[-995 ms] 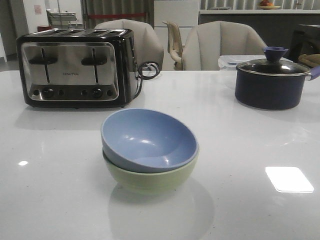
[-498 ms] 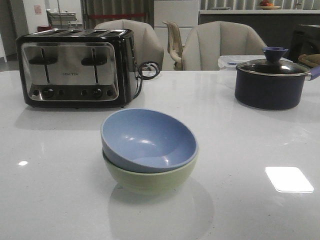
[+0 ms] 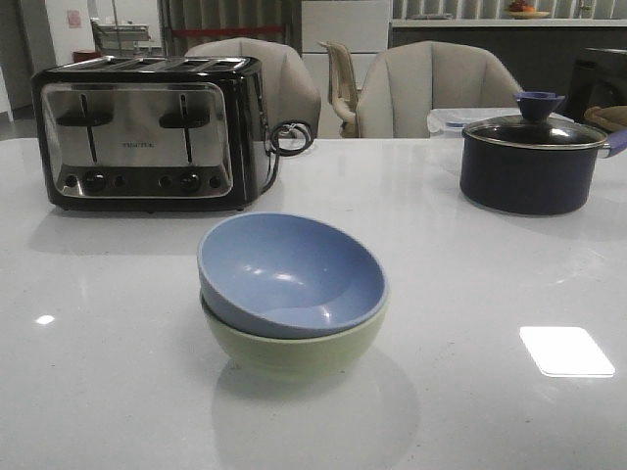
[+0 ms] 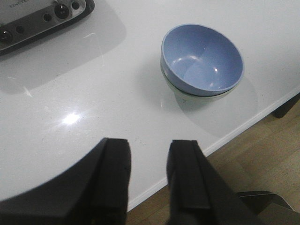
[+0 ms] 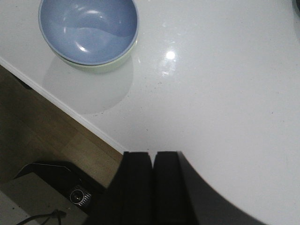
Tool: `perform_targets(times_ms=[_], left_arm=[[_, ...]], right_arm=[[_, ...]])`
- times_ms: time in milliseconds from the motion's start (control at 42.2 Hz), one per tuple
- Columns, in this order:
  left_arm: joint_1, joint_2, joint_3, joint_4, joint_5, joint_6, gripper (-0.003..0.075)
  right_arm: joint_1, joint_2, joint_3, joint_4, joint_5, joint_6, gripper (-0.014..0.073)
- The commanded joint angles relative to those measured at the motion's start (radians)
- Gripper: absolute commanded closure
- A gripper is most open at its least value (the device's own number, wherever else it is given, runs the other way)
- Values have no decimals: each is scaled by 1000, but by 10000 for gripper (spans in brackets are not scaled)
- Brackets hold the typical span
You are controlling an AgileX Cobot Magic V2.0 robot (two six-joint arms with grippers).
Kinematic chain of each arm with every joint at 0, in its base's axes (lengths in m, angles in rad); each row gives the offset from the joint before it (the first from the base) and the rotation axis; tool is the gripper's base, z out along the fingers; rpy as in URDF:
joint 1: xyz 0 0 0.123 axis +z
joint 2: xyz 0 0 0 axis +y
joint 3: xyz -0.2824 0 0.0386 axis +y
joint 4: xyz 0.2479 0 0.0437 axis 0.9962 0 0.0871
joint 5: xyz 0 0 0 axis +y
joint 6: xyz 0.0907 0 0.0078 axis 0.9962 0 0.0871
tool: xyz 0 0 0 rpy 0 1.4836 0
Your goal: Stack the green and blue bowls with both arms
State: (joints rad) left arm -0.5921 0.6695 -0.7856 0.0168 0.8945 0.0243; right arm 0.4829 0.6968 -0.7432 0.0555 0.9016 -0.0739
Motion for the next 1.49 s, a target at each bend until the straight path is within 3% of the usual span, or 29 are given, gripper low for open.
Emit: perform_targets(times_ms=[0, 71, 616, 711, 853, 1137, 1280, 1469], left_arm=[[-7, -2, -28, 2, -77, -13, 581], [-7, -2, -28, 2, -77, -13, 627], [-7, -11, -23, 2, -77, -10, 622], [35, -40, 0, 63, -101, 24, 622], [154, -149, 139, 83, -298, 24, 622], [402, -487, 609, 8, -872, 24, 622], [462, -622, 739, -8, -962, 24, 622], [527, -689, 791, -30, -967, 24, 622]], right_arm=[[-4, -4, -26, -11, -60, -7, 557], [-4, -4, -26, -11, -60, -7, 558], [-4, -4, -26, -9, -36, -6, 558], [-4, -4, -26, -9, -35, -6, 558], [-4, -4, -26, -9, -34, -6, 558], [-4, -4, -26, -9, -33, -6, 558], [-4, -4, -26, -9, -33, -6, 558], [-4, -4, -26, -9, -33, -6, 558]])
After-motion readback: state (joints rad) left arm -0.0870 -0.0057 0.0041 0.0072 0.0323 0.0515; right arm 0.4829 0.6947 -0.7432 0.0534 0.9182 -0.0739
